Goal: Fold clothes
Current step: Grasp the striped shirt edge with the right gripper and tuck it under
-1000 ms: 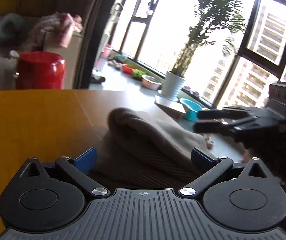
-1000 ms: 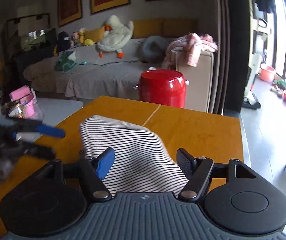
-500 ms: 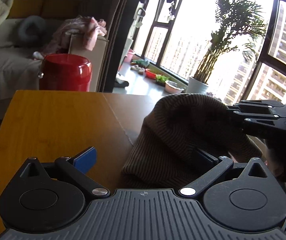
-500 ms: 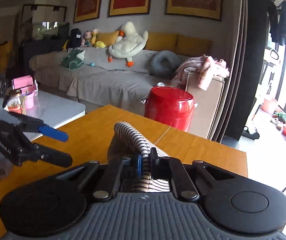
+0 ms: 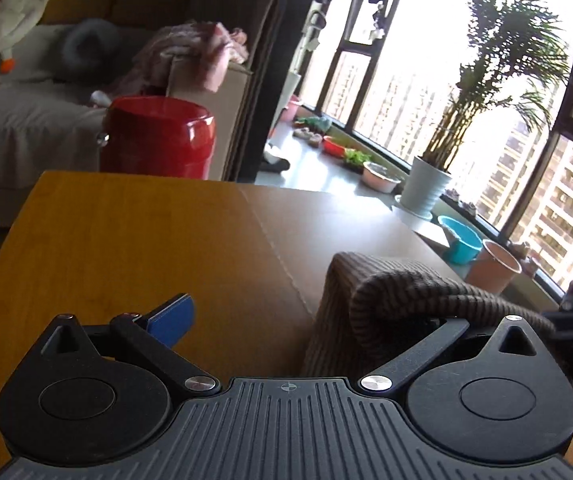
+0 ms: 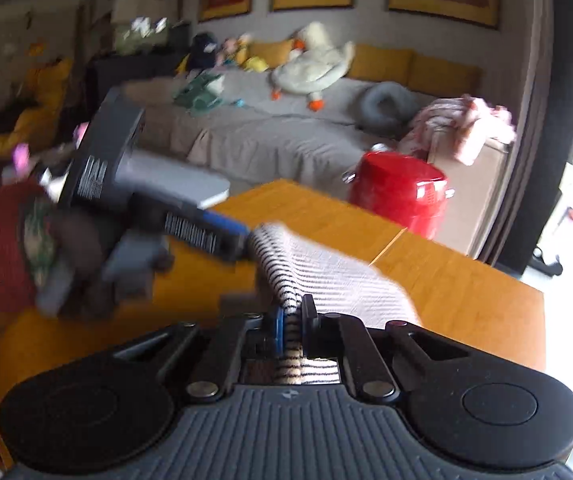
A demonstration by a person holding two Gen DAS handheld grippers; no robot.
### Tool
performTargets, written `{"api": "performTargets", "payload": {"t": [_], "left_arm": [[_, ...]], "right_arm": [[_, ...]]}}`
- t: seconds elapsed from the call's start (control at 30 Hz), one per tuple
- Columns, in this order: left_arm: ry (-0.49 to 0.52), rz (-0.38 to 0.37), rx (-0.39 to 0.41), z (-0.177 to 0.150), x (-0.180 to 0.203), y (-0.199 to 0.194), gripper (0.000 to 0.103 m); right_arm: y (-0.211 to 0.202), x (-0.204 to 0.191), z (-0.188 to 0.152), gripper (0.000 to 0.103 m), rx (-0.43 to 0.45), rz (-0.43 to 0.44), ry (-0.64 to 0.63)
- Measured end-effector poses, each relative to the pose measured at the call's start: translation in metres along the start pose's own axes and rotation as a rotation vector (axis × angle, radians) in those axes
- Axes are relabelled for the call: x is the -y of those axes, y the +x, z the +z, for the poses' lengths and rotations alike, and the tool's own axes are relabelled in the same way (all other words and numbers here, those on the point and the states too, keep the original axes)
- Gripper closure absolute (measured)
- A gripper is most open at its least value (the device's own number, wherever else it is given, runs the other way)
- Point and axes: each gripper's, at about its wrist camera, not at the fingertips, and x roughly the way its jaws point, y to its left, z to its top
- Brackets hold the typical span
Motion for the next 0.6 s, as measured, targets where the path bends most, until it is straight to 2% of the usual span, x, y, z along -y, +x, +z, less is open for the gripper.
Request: {"api": "performTargets", "payload": {"t": [0.07, 0.17, 0.3, 0.43, 0.6], "left_arm": [[-0.05, 0.013, -0.024, -0.008, -0.02, -0.011, 0.0], [-0.036, 0.044, -0.037, -0.018, -0.033, -0.028, 0.0], [-0.042, 0.031, -0.053, -0.024, -0.045, -0.053, 0.0], [0.0, 0.043, -0.055, -0.028, -0.036, -0.074, 0.0], [-0.038, 0.047, -0.024, -0.026, -0.035, -0.098, 0.0]], "right_arm": [[0.012, -0.02, -0.011, 0.094, -0.031, 0.03, -0.059], [0.019, -0.043, -0.019, 0.093, -0.025, 0.019, -0.163], [0.013, -0.052, -0.023, 0.093, -0.019, 0.039, -0.165], [0.006, -0.062, -0.031, 0.088, -0.013, 0.03, -0.189], [-0.003, -0.068, -0.038, 0.082, -0.005, 0.011, -0.192]]}}
